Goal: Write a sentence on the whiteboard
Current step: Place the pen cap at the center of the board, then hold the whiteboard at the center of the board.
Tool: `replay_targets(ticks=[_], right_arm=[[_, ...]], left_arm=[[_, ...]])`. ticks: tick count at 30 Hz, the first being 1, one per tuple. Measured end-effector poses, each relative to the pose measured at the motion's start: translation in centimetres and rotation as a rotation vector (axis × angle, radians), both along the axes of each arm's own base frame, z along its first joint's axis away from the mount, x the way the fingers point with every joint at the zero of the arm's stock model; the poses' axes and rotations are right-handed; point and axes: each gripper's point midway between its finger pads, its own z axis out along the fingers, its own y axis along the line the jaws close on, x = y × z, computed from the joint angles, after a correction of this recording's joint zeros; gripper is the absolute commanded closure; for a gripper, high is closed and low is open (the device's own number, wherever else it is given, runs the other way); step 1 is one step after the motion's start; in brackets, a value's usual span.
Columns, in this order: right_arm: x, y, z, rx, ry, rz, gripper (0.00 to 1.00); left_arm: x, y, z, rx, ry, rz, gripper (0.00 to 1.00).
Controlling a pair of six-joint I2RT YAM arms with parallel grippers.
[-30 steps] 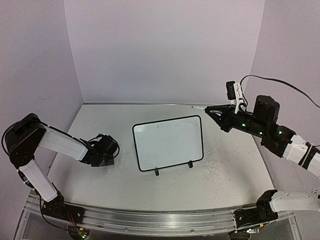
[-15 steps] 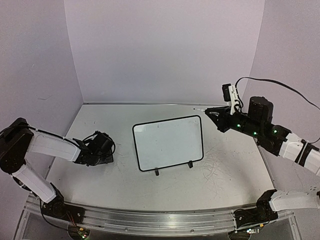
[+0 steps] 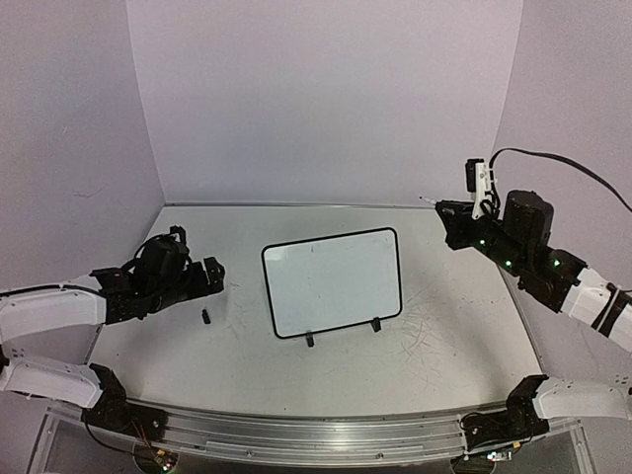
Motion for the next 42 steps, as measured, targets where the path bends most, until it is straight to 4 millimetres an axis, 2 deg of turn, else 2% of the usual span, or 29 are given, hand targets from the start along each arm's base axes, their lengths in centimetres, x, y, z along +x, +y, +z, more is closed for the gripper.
replay_targets(ticks=[4,7,11,18,23,29,34,37,42], right_arm=[[-0.1,-1.0,-0.2,0.001,0.01,-0.044,1.0],[-0.9,-1.6,0.2,0.017,-0.008,-0.05,1.0],[-1.1,-1.3,0.4,0.028,-0.01,-0.024,1.0],[-0.3,1.3,-2.2,-0.044,0.066,0.072,1.0],[-0.7,5.0,-2.5,-0.127,0.07,0.164,1.0],[-3.1,12.5,-0.8,-0.219,-0.009,0.325,1.0],[-5.3,17.9,-1.5,-0.289,-0.04,0.449,1.0],[-5.3,19.1,-2.6,-0.311,-0.029,0.481,1.0],[-5.0,19.0,-2.6,-0.315,-0.037,0.473,1.0]], left_arm=[[-0.9,-0.7,3.8,-0.123,-0.129,-0.08,0.01],[-1.4,-1.5,4.8,-0.167,-0.178,-0.147,0.01],[-1.7,-2.9,4.4,-0.189,-0.18,-0.222,0.01],[-1.9,-4.5,3.1,-0.228,-0.164,-0.299,0.01],[-2.3,-4.9,1.9,-0.265,-0.143,-0.325,0.01],[-2.5,-5.0,1.3,-0.317,-0.143,-0.316,0.01],[-2.5,-5.4,1.3,-0.337,-0.143,-0.33,0.01],[-2.5,-5.6,1.2,-0.34,-0.146,-0.336,0.01],[-2.6,-6.0,1.2,-0.354,-0.147,-0.366,0.01]])
